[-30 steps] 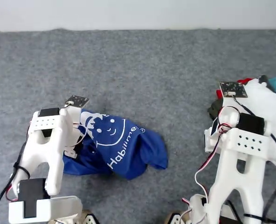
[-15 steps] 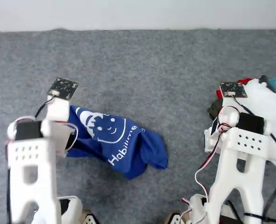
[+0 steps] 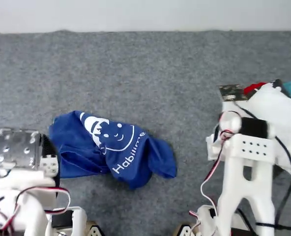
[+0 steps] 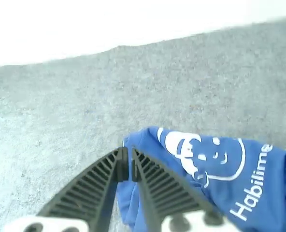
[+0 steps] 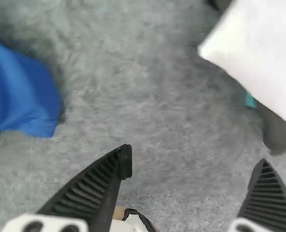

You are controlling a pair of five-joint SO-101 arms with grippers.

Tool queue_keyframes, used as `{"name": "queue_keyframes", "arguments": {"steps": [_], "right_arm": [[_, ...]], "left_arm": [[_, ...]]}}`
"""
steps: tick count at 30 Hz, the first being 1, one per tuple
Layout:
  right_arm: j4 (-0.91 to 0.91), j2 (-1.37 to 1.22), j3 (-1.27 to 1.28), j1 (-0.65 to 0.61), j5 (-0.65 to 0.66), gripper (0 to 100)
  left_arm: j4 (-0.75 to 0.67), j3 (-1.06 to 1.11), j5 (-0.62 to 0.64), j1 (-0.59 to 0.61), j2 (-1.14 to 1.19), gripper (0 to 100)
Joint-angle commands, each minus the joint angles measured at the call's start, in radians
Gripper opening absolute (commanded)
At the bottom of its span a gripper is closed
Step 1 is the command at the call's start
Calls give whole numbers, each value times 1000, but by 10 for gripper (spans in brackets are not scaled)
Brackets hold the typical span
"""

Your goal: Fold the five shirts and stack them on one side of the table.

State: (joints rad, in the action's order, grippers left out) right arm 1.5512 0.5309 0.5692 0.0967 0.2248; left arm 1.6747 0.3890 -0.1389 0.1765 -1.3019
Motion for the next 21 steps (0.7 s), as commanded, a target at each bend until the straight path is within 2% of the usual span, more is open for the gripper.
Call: {"name": "queue_keyframes", "arguments": {"steps": [1, 4, 9, 12, 15, 17, 21], "right_arm": [[-7, 7, 38, -96, 5, 376], [-8, 7, 94, -232, 51, 376], [-48, 7, 101, -412, 8, 376], [-50, 7, 103, -438, 9, 376], [-44, 7, 103, -435, 9, 376], [-42, 7, 104, -435, 9, 376], [-41, 7, 104, -435, 9, 376]], "left_arm": [[6, -13, 18, 5, 5, 13], [6, 84, 17, 5, 52, 14], [-41, 272, -28, 5, 164, 17], [-137, 410, -135, 46, 276, 68], [-253, 509, -172, 163, 428, 160], [-279, 501, -176, 213, 534, 193], [-279, 410, -187, 233, 710, 192]]}}
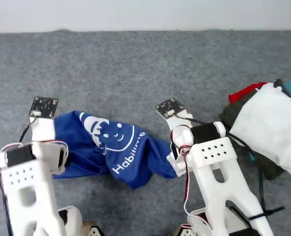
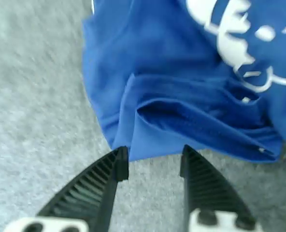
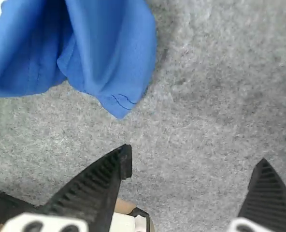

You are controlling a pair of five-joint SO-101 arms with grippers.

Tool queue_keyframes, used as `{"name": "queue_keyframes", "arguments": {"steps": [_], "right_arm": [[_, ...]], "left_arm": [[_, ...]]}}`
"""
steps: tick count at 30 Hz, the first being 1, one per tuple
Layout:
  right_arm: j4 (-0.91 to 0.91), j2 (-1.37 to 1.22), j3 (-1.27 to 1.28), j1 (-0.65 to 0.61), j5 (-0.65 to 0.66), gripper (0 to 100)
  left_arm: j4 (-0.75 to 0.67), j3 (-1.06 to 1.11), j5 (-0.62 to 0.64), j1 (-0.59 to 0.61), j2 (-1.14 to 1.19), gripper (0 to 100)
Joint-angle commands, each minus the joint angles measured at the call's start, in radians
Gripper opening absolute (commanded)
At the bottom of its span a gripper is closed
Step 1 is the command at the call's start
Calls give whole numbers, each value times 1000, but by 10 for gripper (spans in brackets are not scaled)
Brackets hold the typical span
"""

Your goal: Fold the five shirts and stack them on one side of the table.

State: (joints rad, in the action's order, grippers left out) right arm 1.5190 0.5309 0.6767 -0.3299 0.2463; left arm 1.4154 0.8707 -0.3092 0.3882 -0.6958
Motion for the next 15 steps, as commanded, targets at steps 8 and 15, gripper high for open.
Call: {"name": "queue_keyframes", "arguments": {"steps": [8, 15], "right_arm": [[-16, 7, 21, -8, -12, 376], [-16, 7, 23, -8, -12, 376]], "left_arm": [[32, -249, -12, 15, 371, 191], [23, -246, -12, 14, 470, 152]]}}
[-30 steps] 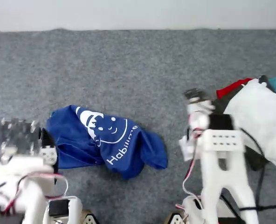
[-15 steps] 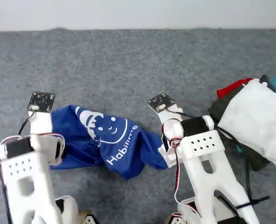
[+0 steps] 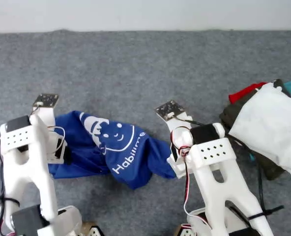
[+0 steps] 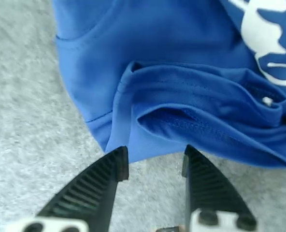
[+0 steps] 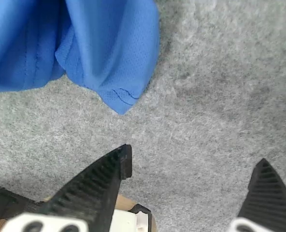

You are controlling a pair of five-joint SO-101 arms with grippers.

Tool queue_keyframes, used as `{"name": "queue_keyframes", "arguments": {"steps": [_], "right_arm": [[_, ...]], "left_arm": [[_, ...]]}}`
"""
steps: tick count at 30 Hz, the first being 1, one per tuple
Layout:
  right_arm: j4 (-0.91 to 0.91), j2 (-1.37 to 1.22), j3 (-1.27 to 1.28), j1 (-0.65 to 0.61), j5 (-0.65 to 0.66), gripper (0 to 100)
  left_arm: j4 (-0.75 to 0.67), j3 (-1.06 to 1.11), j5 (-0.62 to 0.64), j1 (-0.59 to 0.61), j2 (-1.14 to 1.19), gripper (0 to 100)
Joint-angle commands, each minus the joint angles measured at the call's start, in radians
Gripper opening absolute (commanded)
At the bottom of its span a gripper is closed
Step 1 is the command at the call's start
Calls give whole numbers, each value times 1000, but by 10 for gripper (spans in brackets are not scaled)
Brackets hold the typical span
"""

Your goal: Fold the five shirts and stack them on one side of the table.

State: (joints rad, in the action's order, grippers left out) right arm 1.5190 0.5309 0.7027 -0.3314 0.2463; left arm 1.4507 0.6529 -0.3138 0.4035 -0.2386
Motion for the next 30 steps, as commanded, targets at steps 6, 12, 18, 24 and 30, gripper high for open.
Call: {"name": "queue_keyframes", "arguments": {"steps": [6, 12, 18, 24, 30], "right_arm": [[-16, 7, -3, -7, -12, 376], [-16, 7, -3, -7, -12, 376], [-16, 7, -3, -7, -12, 376], [-18, 4, -3, -7, -12, 376], [-18, 2, -3, -7, -12, 376]], "left_arm": [[-55, -27, -8, 0, 78, 92], [-114, -28, -3, -2, 135, 94], [-110, -31, -3, -2, 137, 95], [-132, -33, 0, -3, 137, 95], [-224, -28, 112, -95, 146, 94]]}}
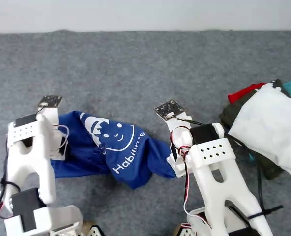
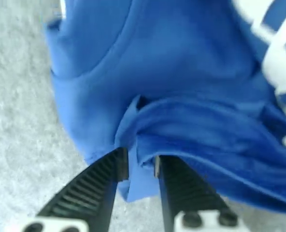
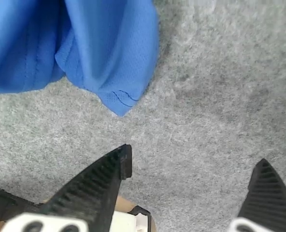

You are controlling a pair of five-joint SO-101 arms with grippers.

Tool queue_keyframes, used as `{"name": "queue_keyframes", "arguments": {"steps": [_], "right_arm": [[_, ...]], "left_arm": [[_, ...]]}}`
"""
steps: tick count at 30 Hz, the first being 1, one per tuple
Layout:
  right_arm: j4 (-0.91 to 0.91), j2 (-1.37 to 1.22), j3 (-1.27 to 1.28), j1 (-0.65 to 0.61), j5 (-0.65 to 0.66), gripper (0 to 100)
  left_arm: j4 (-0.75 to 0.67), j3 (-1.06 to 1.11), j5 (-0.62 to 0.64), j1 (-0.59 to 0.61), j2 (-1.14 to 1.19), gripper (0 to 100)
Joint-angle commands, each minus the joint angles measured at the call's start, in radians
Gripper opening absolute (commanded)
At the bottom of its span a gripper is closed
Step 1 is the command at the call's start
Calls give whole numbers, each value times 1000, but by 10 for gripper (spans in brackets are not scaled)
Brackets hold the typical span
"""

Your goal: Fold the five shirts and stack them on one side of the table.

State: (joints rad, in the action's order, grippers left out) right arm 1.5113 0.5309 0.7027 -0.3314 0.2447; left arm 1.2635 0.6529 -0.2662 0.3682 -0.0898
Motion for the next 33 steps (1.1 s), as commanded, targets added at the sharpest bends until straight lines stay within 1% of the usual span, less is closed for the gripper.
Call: {"name": "queue_keyframes", "arguments": {"steps": [1, 3, 6, 9, 22, 25, 27, 33], "right_arm": [[-10, 2, -3, -7, -11, 376], [-10, 2, -3, -7, -11, 376], [-10, 5, -3, -7, -11, 376], [-8, 5, -3, -7, -11, 376], [-8, 7, -3, -7, -11, 376], [-8, 4, -3, -7, -11, 376], [-10, 1, -3, -7, -11, 376], [-10, -1, -3, -7, -11, 376]], "left_arm": [[-49, -28, 94, -86, -3, 91], [-71, -28, 127, -132, -3, 90], [-97, -27, 129, -155, -3, 83], [-92, -35, 129, -150, -5, 8], [-61, -50, 132, -155, -17, 12], [15, -120, 143, -153, -74, 12], [86, -188, 163, -155, -144, 12], [253, -325, 160, -157, -387, 11]]}}
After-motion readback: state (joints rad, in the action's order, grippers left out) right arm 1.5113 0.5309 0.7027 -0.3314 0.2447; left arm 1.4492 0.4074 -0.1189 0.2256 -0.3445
